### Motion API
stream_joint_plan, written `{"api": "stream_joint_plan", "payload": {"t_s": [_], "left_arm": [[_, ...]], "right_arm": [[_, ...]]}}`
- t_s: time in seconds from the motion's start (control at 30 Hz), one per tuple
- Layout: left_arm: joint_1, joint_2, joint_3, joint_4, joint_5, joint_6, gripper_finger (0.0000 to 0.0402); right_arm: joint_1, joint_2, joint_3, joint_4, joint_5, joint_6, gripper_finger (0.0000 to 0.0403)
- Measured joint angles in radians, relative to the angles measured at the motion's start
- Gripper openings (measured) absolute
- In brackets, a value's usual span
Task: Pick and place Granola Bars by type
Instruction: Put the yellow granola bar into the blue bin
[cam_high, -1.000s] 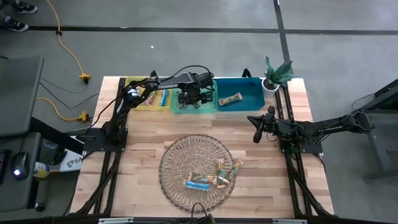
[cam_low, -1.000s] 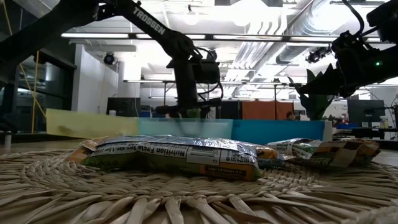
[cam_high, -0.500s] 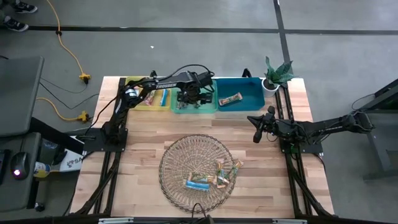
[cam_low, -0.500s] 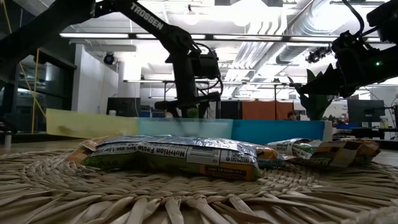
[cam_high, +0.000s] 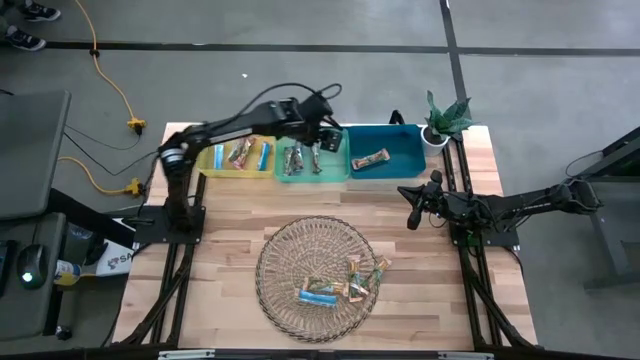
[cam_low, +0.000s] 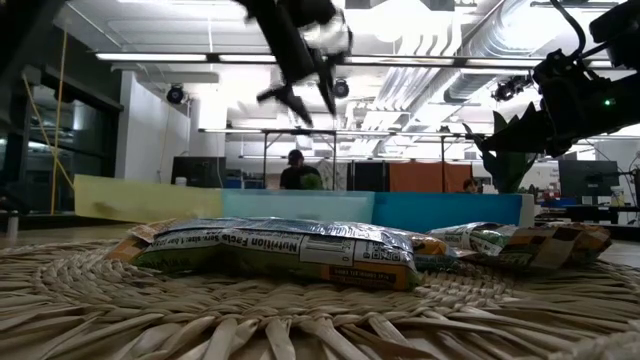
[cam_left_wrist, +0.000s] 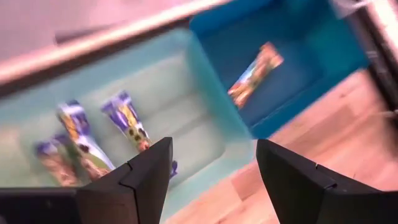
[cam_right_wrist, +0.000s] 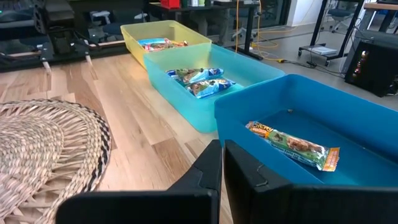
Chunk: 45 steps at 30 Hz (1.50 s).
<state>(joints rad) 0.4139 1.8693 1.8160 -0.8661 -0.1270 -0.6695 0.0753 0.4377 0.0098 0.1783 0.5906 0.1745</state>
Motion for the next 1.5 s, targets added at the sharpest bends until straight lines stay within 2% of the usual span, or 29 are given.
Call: {"api": "stream_joint_plan", "payload": {"t_s": [0.2, 0.5, 0.6, 0.7, 0.83, 1.07, 1.2, 1.37, 1.5], "left_arm": [[-0.094, -0.212, 0.0, -0.049, -0.169, 0.126, 0.023], [-0.337, -0.454, -0.009, -0.236, -0.482, 0.118, 0.023], [-0.44, -0.54, -0.102, -0.24, -0.596, 0.083, 0.023], [-0.53, -0.649, -0.27, -0.206, -0.668, -0.008, 0.023], [-0.614, -0.794, -0.566, 0.001, -0.679, -0.088, 0.023], [-0.683, -0.941, -0.993, 0.537, -0.564, -0.092, 0.023], [-0.729, -0.947, -1.162, 0.787, -0.508, -0.101, 0.023], [-0.778, -0.947, -1.328, 0.983, -0.565, -0.162, 0.023], [-0.783, -0.952, -1.42, 1.139, -0.558, -0.173, 0.023]], "right_arm": [[0.0, 0.0, 0.0, 0.002, 0.0, 0.0, 0.0], [0.0, 0.0, 0.0, 0.001, 0.0, 0.0, 0.0], [0.0, 0.0, 0.0, 0.001, 0.0, 0.0, 0.0], [0.0, 0.0, 0.0, 0.005, 0.0, 0.0, 0.0], [0.0, 0.0, 0.0, 0.006, -0.019, 0.058, 0.0], [0.0, 0.0, 0.0, 0.058, -0.124, 0.275, 0.0], [0.0, 0.0, 0.0, 0.116, -0.224, 0.358, 0.0], [0.0, -0.001, 0.0, 0.199, -0.34, 0.44, 0.0], [0.0, 0.0, 0.0, 0.277, -0.401, 0.431, 0.0]]}}
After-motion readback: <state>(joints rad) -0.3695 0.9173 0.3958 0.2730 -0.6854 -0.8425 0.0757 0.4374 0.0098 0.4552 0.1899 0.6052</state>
